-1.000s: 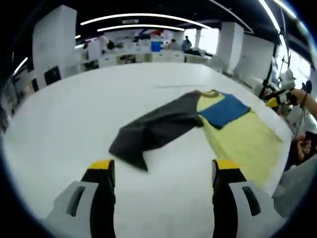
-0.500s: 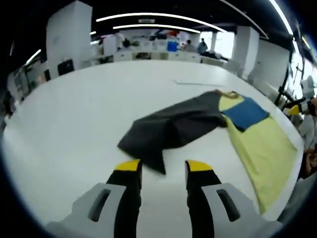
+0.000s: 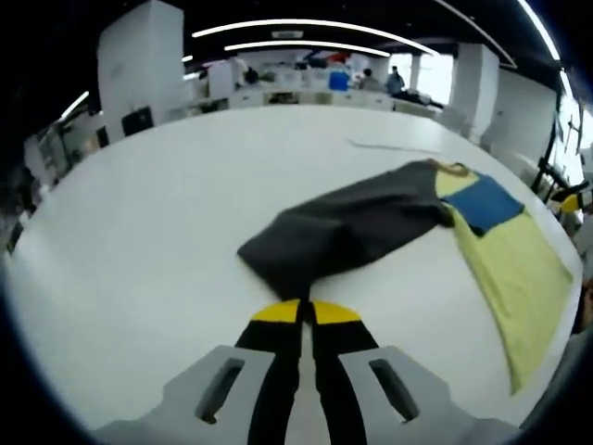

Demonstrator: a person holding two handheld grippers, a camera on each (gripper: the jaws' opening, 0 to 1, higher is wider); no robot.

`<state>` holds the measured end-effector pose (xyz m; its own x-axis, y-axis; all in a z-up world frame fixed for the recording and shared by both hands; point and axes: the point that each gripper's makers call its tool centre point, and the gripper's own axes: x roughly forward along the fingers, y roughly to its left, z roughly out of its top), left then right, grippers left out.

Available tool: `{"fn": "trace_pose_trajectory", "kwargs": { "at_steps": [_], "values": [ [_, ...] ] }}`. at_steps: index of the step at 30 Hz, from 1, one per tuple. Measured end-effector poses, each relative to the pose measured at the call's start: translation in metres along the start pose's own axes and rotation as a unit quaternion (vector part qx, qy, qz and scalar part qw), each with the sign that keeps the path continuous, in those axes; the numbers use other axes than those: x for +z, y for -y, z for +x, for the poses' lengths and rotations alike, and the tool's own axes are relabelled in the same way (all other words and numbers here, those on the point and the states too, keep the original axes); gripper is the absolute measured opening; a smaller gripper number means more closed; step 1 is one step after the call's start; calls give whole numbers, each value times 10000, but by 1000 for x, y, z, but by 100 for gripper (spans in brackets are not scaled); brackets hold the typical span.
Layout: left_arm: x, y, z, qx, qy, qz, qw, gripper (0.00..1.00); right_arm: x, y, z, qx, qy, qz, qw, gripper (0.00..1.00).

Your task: Fold the garment on the visible template until the final outline fits inside the template.

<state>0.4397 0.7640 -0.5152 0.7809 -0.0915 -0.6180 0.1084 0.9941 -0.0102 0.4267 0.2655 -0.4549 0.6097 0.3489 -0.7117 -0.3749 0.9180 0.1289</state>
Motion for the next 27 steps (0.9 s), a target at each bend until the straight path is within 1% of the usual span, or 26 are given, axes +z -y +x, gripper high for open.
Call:
{"fn": "trace_pose_trajectory", "kwargs": {
  "at_steps": [2,5,6,17,27],
  "values": [
    [-1,-5,-1,38,-13,-28,10000,0,-1,-1,0,17,-17,5,10000,78],
    [-2,-17,-4,286,-61,122,9995,0,-1,-3,1,39,-23,6,10000,78],
    [-4,-18,-5,323,-93,180,9993,0,-2,-3,1,46,-25,9,10000,78],
    [-9,-28,-8,474,-213,183,9985,0,-3,-6,1,75,-57,36,9999,78],
    [-4,-39,-6,578,-192,172,9980,0,-5,-6,-3,52,-77,42,9999,78]
  ]
}}
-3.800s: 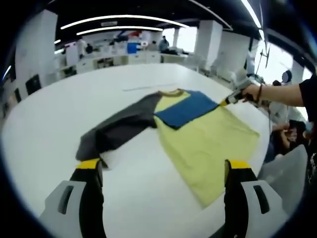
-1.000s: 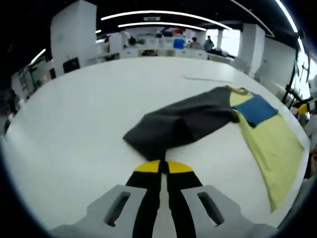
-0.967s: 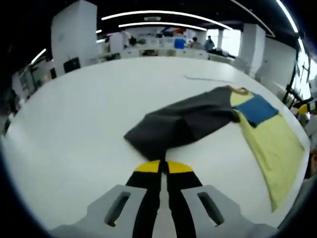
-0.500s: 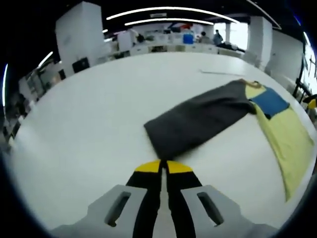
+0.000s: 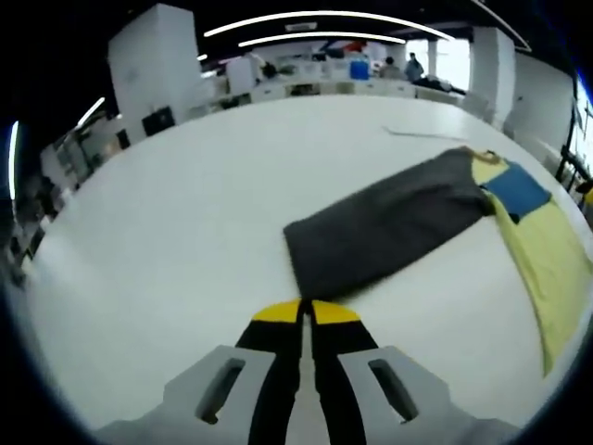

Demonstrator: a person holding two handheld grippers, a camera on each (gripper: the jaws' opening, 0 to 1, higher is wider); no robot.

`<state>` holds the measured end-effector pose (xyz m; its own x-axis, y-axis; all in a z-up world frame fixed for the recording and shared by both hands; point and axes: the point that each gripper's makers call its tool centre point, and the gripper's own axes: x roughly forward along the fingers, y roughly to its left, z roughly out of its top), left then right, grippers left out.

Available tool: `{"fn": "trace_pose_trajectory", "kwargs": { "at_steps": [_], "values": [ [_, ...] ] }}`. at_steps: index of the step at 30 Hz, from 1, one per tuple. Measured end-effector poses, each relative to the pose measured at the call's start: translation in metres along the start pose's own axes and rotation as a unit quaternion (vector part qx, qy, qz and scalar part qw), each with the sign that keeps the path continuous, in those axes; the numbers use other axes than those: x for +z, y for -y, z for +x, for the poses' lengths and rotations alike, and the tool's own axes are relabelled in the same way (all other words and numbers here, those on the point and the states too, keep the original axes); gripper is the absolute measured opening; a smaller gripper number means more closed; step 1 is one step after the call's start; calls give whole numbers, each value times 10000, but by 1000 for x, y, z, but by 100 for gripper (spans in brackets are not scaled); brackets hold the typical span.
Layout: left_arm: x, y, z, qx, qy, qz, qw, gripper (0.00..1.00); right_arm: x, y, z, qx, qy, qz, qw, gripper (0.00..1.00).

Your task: Fold the garment on the visible template until the final outline fits inside the template.

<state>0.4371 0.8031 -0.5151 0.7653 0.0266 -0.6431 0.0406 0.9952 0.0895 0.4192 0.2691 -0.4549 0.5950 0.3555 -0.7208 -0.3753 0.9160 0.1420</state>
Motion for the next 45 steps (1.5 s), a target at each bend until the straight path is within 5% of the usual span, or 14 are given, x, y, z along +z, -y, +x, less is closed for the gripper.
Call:
{"fn": "trace_pose_trajectory", "kwargs": {
  "at_steps": [12,17,20,26,34,45],
  "values": [
    [2,-4,3,-8,-2,-29,10000,1,1,-4,-9,34,-13,-45,10000,79],
    [-3,1,-2,-67,-75,-80,9999,14,1,-10,-13,95,20,-40,9999,80],
    [-5,3,-4,-134,-47,-551,9984,19,0,-16,-17,183,35,4,9998,80],
    [-4,-1,3,-117,30,-963,9953,16,-5,-13,-20,161,13,68,9998,80],
    [-5,-4,10,37,-21,-996,9950,1,-8,-8,-24,89,-8,128,9999,79],
    [29,2,4,-60,389,-921,9950,0,-11,-10,-23,126,-29,148,9998,79]
  ]
}}
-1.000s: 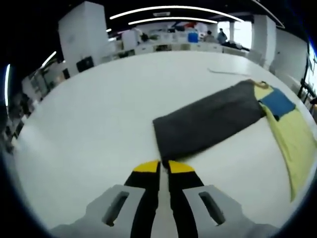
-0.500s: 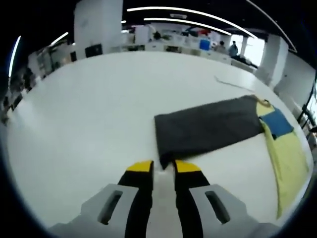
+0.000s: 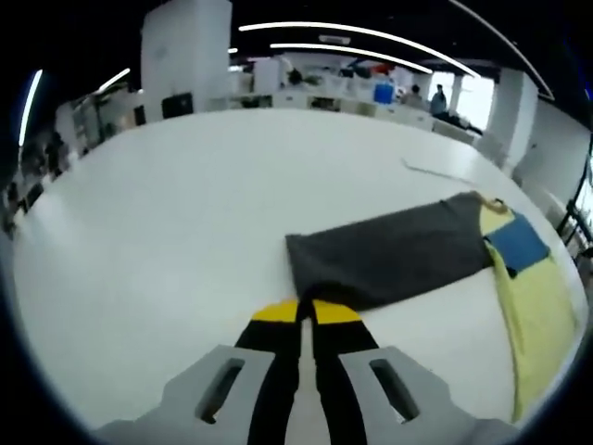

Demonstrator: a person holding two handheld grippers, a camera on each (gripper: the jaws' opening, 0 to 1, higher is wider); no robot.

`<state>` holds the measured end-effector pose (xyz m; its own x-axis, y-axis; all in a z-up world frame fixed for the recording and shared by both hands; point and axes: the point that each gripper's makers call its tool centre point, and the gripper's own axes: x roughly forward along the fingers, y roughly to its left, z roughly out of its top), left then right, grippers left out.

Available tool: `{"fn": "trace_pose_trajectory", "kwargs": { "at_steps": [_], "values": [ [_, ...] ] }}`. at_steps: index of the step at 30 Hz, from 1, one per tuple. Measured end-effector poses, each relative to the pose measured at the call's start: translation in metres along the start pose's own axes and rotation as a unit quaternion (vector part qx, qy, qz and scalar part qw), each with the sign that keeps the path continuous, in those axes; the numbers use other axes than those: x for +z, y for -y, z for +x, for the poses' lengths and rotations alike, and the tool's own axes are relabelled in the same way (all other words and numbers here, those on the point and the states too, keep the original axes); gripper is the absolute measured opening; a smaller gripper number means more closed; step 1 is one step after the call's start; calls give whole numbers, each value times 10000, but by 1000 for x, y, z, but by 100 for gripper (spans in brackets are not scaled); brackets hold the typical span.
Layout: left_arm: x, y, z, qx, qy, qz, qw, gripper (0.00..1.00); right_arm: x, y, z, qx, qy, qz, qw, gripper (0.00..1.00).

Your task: Fold the garment on the visible template until the final outline fits inside the template.

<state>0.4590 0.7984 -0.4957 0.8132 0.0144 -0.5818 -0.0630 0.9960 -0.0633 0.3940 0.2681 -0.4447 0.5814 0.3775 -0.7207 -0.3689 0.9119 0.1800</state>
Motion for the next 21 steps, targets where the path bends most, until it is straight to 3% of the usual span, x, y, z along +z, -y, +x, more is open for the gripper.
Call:
{"fn": "trace_pose_trajectory", "kwargs": {
  "at_steps": [11,21],
  "values": [
    [58,38,-3,-353,588,214,9974,0,-1,1,-2,17,18,22,10000,79],
    [91,80,1,-716,855,550,9922,0,-6,-1,-3,34,41,23,10000,80]
  ]
}}
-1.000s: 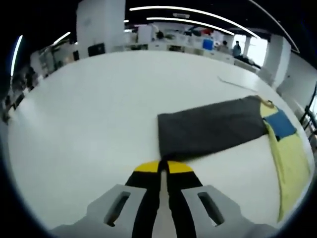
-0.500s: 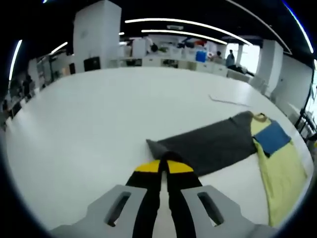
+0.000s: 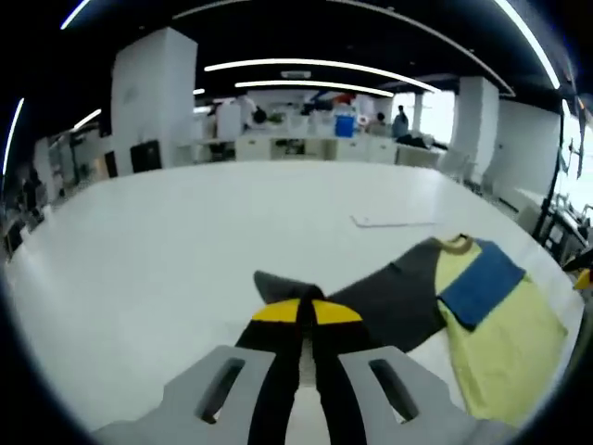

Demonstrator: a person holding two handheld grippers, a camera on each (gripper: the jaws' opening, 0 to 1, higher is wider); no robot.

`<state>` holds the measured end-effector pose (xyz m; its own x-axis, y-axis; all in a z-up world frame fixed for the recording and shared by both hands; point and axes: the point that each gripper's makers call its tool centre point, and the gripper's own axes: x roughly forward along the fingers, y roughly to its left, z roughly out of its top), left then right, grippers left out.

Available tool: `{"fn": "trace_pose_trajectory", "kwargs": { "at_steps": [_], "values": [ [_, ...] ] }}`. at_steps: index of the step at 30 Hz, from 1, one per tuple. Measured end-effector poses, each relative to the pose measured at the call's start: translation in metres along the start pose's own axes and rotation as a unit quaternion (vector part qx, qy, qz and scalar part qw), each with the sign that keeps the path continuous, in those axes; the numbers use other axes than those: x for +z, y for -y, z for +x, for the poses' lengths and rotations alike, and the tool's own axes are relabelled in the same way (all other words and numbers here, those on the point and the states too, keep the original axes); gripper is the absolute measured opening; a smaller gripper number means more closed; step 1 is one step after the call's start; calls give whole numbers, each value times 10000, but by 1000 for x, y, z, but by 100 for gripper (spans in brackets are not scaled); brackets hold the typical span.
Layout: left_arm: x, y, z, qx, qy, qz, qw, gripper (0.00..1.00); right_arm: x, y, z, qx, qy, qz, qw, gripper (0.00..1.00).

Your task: Fold the garment on the visible template until the final outline fits inside the template.

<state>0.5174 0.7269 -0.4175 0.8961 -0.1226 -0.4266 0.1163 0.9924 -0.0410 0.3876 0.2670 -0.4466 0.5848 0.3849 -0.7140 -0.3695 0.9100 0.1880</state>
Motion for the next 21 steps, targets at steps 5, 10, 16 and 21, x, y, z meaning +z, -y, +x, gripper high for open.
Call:
{"fn": "trace_pose_trajectory", "kwargs": {
  "at_steps": [5,10,16,21],
  "values": [
    [16,19,6,-169,137,125,9997,0,2,-2,-1,44,58,-38,10000,81],
    [22,38,12,-369,160,274,9988,0,4,-3,-6,54,100,-90,9999,82],
    [30,61,17,-581,204,425,9972,0,5,-4,-12,88,148,-148,9997,84],
    [36,77,22,-717,212,580,9955,0,5,-6,-18,109,173,-250,9995,87]
  ]
}}
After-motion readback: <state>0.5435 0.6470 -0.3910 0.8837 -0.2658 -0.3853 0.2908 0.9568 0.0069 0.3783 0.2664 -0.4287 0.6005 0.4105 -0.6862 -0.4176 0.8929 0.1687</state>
